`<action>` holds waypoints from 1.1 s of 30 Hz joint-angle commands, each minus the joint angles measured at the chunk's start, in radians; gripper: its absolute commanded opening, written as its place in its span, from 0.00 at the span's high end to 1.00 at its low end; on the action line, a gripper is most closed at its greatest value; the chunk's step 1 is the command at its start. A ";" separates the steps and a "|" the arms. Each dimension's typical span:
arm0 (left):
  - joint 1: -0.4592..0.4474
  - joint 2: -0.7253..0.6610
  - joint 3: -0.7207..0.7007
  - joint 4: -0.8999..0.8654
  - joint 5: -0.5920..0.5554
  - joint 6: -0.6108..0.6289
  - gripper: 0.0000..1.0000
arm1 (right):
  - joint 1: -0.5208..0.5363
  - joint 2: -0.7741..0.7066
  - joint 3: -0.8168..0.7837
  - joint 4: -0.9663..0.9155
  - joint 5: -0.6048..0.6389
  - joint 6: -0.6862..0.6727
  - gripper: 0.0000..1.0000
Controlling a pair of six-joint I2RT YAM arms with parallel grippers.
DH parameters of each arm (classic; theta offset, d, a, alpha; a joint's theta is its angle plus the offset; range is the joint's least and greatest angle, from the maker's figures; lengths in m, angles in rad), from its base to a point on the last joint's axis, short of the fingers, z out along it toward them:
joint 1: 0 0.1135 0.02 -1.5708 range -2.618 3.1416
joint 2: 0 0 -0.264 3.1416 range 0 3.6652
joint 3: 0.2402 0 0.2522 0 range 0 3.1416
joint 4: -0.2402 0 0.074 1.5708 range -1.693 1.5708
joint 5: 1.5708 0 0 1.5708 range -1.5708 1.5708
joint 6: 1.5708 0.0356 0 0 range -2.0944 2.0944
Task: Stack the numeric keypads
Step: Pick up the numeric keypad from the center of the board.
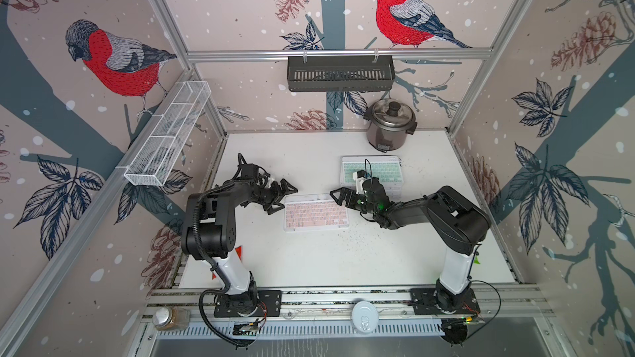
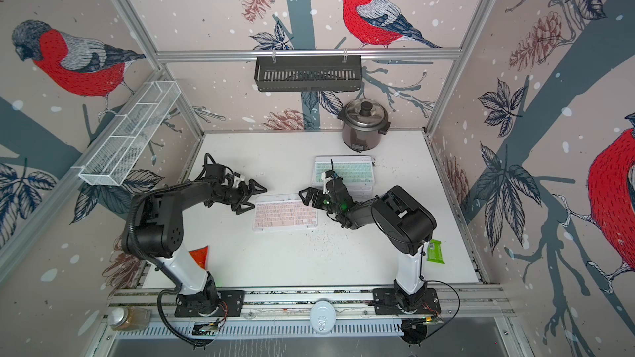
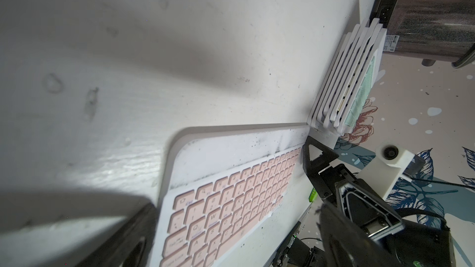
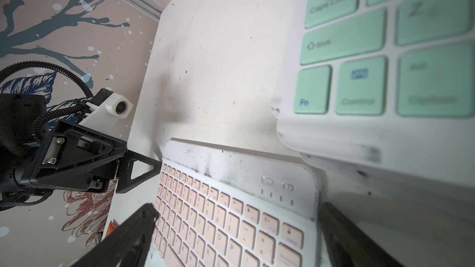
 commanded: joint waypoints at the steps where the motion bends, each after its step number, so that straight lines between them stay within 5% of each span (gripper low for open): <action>1: -0.004 0.035 -0.020 -0.083 -0.183 0.025 0.01 | 0.000 0.012 0.008 0.015 -0.054 0.016 0.01; 11: -0.003 0.044 -0.015 -0.089 -0.191 0.031 0.01 | -0.025 0.040 -0.004 0.036 -0.014 0.043 0.00; 33: -0.004 0.052 -0.020 -0.076 -0.170 0.026 0.01 | 0.036 0.030 -0.025 0.250 -0.139 0.091 0.00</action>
